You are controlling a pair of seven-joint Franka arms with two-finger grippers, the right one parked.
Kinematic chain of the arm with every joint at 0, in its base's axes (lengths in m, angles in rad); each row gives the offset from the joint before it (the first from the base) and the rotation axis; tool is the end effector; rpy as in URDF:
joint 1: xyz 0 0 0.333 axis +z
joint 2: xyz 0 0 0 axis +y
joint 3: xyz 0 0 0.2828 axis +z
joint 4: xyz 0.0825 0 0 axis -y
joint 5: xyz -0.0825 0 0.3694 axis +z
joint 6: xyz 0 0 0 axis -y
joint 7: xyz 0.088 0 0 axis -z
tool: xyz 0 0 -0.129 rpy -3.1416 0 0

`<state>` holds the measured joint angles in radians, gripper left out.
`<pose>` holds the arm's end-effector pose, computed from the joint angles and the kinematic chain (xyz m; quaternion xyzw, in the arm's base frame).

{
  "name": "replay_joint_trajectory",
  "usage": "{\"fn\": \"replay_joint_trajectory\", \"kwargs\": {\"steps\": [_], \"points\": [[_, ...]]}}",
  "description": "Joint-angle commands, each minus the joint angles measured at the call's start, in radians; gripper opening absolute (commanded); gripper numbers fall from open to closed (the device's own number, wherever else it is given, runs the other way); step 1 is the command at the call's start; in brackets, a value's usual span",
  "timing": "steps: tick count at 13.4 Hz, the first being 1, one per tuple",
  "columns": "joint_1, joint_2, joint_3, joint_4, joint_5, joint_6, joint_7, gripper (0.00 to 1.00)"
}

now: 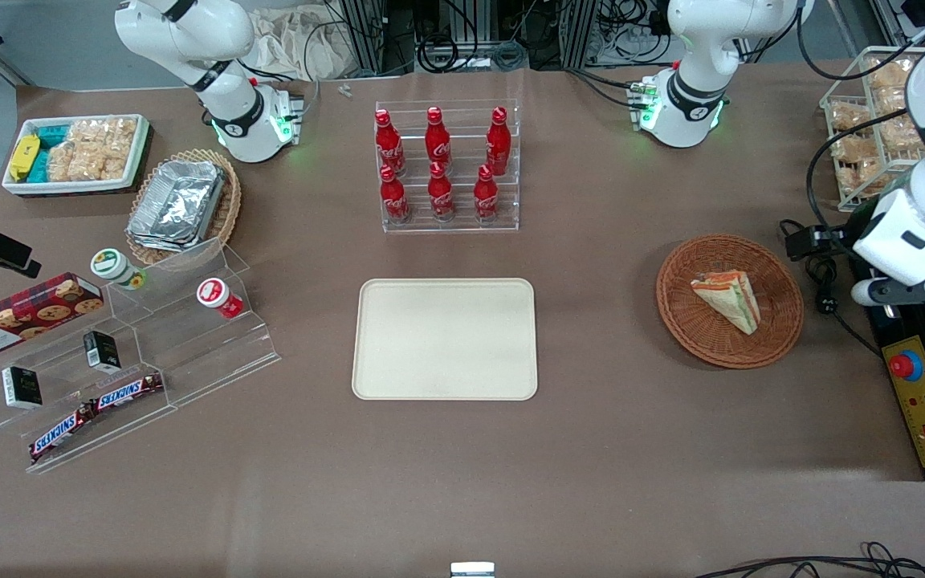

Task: Place sandwich from basket to tray
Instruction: 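Move the left gripper down over the wrapped sandwich in the wicker basket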

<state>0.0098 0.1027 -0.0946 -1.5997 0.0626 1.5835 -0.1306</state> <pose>0.5589 -0.0376 0.5011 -0.9977 -0.0206 0.0560 0.0326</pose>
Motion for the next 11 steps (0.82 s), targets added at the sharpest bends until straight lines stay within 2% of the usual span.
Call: {"fn": "replay_joint_trajectory", "kwargs": {"steps": [1, 4, 6, 9, 11], "points": [[0.01, 0.031, -0.019, 0.043, 0.013, -0.023, -0.076, 1.0], [0.01, 0.077, -0.022, 0.085, 0.002, -0.031, -0.108, 1.0], [0.021, 0.086, -0.028, 0.078, -0.001, -0.014, -0.303, 0.99], [0.06, 0.033, -0.024, -0.122, -0.018, 0.132, -0.354, 0.94], [0.068, 0.0, -0.02, -0.268, -0.018, 0.287, -0.475, 0.95]]}}
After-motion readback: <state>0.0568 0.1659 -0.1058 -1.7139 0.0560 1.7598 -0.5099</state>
